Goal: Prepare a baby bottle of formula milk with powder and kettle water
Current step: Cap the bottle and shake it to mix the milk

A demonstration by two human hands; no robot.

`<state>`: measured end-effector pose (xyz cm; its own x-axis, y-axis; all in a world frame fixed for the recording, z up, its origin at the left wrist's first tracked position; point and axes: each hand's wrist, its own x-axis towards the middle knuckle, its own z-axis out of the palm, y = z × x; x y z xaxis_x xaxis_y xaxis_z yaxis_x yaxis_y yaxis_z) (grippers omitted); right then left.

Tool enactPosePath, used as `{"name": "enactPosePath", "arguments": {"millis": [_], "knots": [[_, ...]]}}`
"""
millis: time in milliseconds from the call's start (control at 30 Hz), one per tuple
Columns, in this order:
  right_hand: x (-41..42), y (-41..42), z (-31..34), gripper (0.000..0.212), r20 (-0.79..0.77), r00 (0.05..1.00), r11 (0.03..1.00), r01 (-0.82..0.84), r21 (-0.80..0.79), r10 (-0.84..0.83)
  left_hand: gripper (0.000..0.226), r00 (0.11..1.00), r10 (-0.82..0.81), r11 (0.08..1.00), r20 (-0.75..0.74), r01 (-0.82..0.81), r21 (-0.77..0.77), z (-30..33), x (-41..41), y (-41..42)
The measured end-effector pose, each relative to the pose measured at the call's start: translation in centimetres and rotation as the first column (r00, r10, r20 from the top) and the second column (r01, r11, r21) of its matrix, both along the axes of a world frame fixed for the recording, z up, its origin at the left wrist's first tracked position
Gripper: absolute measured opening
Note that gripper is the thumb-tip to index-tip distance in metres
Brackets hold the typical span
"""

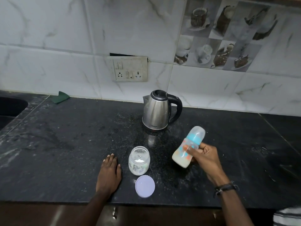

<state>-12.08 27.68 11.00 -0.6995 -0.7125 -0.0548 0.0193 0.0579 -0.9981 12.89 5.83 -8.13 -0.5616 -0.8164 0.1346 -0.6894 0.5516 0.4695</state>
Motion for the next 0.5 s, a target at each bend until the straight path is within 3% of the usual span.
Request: {"name": "enactPosePath", "arguments": {"millis": [67, 133, 267, 400, 500], "knots": [[-0.23, -0.19, -0.2, 0.021, -0.006, 1.0, 1.0, 0.0, 0.028, 0.0, 0.06, 1.0, 0.006, 1.0, 0.001, -0.006, 0.001, -0.14, 0.03, 0.02], [-0.12, -0.2, -0.53, 0.026, -0.027, 0.991, 0.988, -0.127, 0.086, 0.13, 0.06, 1.0, 0.008, 1.0, -0.009, -0.008, 0.003, -0.12, 0.1, 0.01], [-0.35, -0.33, -0.76, 0.019, 0.012, 1.0, 0.999, 0.028, 0.021, -0.028, 0.06, 1.0, 0.005, 1.0, 0.005, -0.005, 0.01, -0.17, 0.1, 0.04], [-0.28, -0.1, -0.56, 0.022, -0.014, 0.989, 0.983, -0.147, 0.106, 0.15, 0.061, 1.0, 0.006, 1.0, -0.006, -0.006, 0.004, -0.13, 0.16, 0.01], [-0.69, -0.22, -0.66, 0.017, 0.0, 1.0, 0.999, -0.01, 0.045, 0.01, 0.061, 1.0, 0.009, 1.0, -0.004, -0.009, 0.01, -0.21, -0.03, 0.04]]}}
